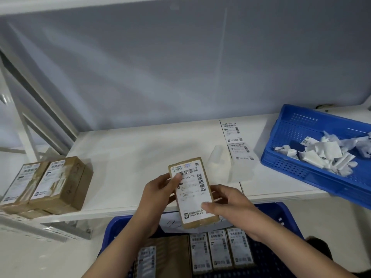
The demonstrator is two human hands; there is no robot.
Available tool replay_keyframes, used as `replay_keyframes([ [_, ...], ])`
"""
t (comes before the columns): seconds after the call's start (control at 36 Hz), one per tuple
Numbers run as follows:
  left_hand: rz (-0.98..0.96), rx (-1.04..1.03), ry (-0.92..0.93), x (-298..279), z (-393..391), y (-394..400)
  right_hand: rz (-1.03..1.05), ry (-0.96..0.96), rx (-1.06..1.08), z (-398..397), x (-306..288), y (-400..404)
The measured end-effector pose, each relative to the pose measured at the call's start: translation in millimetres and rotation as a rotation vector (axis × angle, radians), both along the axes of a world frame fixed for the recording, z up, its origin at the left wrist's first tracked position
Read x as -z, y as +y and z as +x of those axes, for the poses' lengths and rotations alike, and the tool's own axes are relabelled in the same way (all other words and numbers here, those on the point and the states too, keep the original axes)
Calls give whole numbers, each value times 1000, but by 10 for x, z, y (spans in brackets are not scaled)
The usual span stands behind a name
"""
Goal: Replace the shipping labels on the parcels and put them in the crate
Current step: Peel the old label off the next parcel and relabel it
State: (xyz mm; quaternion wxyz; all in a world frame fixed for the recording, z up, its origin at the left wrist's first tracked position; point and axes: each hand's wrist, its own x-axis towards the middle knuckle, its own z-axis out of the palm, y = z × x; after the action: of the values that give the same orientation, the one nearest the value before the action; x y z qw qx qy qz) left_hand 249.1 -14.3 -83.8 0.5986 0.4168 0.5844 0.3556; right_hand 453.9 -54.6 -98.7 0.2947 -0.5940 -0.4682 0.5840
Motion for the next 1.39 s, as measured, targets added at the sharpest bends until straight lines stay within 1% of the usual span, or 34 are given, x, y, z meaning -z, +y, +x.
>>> replay_keyframes([
  [0.11, 17, -5, 7, -37, -20, -11, -8, 39, -8, -25, 19, -55],
  [0.19, 28, 22, 18, -35, -4, -35, 3, 110, 100, -35, 10, -50],
  [0.28, 50, 119, 76, 27, 70, -123, 37, 104, 168, 37, 5, 17],
  [0.36, 20, 209, 101, 118, 168, -237, 35, 122, 213, 118, -40, 62],
  [0.42, -6, 221, 85, 159, 203, -286, 34, 116, 233, 131, -39, 78],
  [0.47, -27, 251, 70, 190, 203, -304, 45, 88, 299, 122, -17, 96],
  [0.58, -117, 411, 106, 279, 196, -385, 71, 3, 419, 145, 50, 148],
  [0.64, -125, 447, 112, 309, 224, -450, 72, -12, 450, 155, 63, 156],
  [0.75, -85, 411, 82, 322, 249, -493, 53, -53, 430, 137, 63, 156],
  [0.86, -39, 351, 119, 331, 219, -443, 17, -85, 321, 89, 71, 105],
  [0.94, -33, 406, 152, 310, 172, -400, 6, -31, 262, 88, 76, 68],
  [1.0, -43, 436, 155, 311, 156, -392, 3, 8, 280, 98, 94, 61],
  [1.08, -58, 450, 141, 314, 153, -406, 18, 17, 293, 77, 118, 49],
  [1.14, -43, 458, 171, 307, 150, -416, 20, 27, 303, 53, 140, 44],
  [1.22, 11, 378, 192, 339, 142, -416, 2, 57, 334, 40, 134, 39],
  [1.28, 18, 302, 167, 381, 134, -428, 0, 27, 313, 23, 159, 16],
  [1.33, -1, 260, 137, 432, 124, -470, -1, -67, 241, -24, 198, -50],
  [1.39, 21, 249, 198, 493, 112, -516, -24, -141, 198, -67, 252, -106],
])
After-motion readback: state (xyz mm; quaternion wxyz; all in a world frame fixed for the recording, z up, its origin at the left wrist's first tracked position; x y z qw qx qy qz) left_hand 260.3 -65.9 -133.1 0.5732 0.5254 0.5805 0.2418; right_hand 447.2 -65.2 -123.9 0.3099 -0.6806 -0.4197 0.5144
